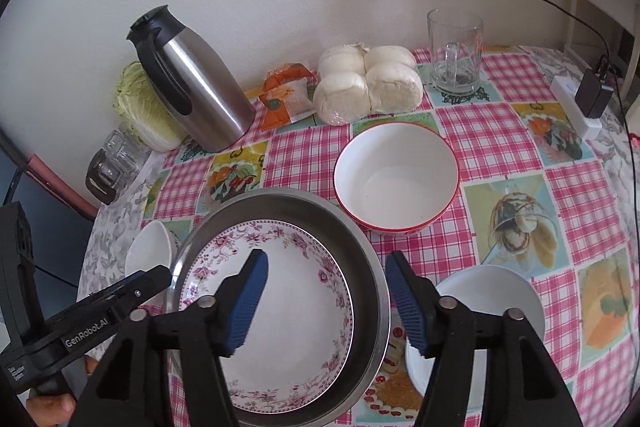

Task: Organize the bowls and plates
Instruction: 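Open both grippers to release the plate inside the basin, then move both grippers to the rim of the red-rimmed white bowl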

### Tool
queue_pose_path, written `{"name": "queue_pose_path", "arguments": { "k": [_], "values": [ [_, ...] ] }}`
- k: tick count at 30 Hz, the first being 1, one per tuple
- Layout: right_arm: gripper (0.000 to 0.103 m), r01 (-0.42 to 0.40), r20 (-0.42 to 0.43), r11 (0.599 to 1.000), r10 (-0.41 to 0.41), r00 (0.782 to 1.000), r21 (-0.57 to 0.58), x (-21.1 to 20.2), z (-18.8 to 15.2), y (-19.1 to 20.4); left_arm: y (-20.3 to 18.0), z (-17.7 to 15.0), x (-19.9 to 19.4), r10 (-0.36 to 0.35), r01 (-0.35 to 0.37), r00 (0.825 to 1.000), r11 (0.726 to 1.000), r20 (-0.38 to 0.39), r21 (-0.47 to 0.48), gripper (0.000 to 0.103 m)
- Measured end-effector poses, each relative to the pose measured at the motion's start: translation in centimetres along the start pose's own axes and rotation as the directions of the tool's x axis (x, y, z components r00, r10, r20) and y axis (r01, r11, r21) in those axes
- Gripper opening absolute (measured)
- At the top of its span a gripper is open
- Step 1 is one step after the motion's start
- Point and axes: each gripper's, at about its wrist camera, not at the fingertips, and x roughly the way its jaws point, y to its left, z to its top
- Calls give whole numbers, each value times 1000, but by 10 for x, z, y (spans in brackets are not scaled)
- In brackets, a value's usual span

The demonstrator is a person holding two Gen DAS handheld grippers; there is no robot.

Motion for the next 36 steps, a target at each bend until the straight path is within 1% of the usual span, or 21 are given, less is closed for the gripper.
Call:
{"name": "queue_pose_path", "arguments": {
  "k": [4,6,9,11,13,14,15,16,17,18,20,23,26,31,36],
  "values": [
    [79,19,33,999,-17,999,-44,-15,2,7,-3,-1,-7,25,-25,1000,1000,18,10,61],
    [82,24,47,998,-21,999,-56,-20,2,10,-5,-1,-10,34,-34,999,999,25,16,73],
    [91,32,61,997,-28,998,-72,-26,3,14,-8,-2,-13,62,-63,997,998,36,31,74],
    [93,33,74,996,-27,997,-84,-30,3,16,-9,-2,-15,72,-74,997,997,42,36,74],
    [100,31,79,995,-24,997,-93,-33,3,18,-11,-2,-17,78,-80,996,996,47,38,75],
    [102,32,82,995,-24,996,-97,-34,3,19,-12,-2,-18,82,-84,995,996,50,39,75],
    [103,35,85,994,-26,996,-103,-35,2,20,-12,-2,-19,85,-87,995,995,53,39,77],
    [103,38,90,993,-28,996,-110,-36,2,21,-13,-2,-20,89,-91,994,995,57,39,80],
    [103,38,94,993,-27,995,-116,-38,2,22,-14,-2,-21,91,-94,994,995,62,40,87],
    [103,33,96,992,-22,995,-121,-39,1,23,-14,-2,-23,94,-96,993,994,68,41,89],
    [103,28,101,991,-14,995,-131,-41,1,25,-16,-2,-25,100,-103,992,994,76,42,89],
    [103,35,107,988,-20,994,-149,-44,1,28,-16,-1,-27,118,-122,989,992,93,36,94],
    [103,32,113,987,-15,994,-155,-47,0,29,-17,-2,-30,136,-140,984,990,113,26,94],
    [103,21,127,987,-1,992,-157,-52,2,27,-22,-2,-32,144,-149,981,988,132,31,98],
    [103,21,139,987,1,990,-156,-54,4,22,-29,-1,-33,141,-149,978,988,153,47,99]
  ]
}}
